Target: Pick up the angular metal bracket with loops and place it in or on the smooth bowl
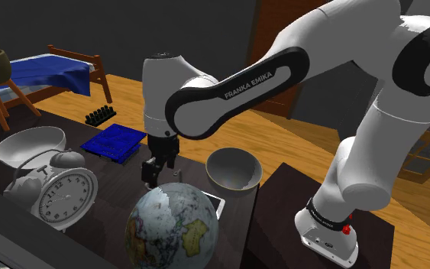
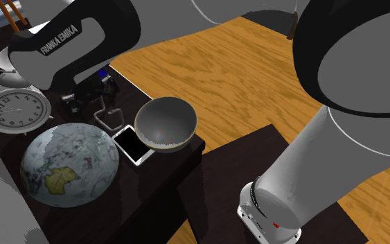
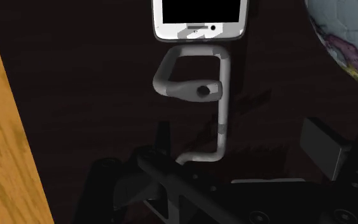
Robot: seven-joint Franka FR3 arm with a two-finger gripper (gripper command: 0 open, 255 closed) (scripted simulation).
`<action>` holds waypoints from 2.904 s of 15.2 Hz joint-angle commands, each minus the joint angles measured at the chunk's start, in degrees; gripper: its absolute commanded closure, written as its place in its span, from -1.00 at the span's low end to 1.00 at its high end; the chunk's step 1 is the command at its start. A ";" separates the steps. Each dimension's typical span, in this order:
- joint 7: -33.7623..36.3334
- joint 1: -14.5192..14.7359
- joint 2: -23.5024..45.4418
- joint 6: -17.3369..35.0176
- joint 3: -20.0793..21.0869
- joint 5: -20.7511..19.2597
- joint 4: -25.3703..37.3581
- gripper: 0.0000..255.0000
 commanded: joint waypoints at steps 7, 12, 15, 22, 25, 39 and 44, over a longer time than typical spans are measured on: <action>1.30 0.83 4.10 5.33 0.36 -1.74 -1.41 -1.00; 1.30 0.83 4.10 5.33 0.36 -1.74 -1.41 -1.00; 1.30 0.83 4.10 5.32 0.36 -1.74 -1.41 1.00; 1.30 0.83 4.10 5.32 0.36 -1.74 -1.41 1.00; 1.30 0.83 4.10 5.32 0.36 -1.74 -1.41 -1.00; 6.56 4.83 18.12 -10.09 -1.02 -13.13 16.74 -1.00; 6.56 4.83 18.11 -10.10 -1.02 -13.13 16.75 -1.00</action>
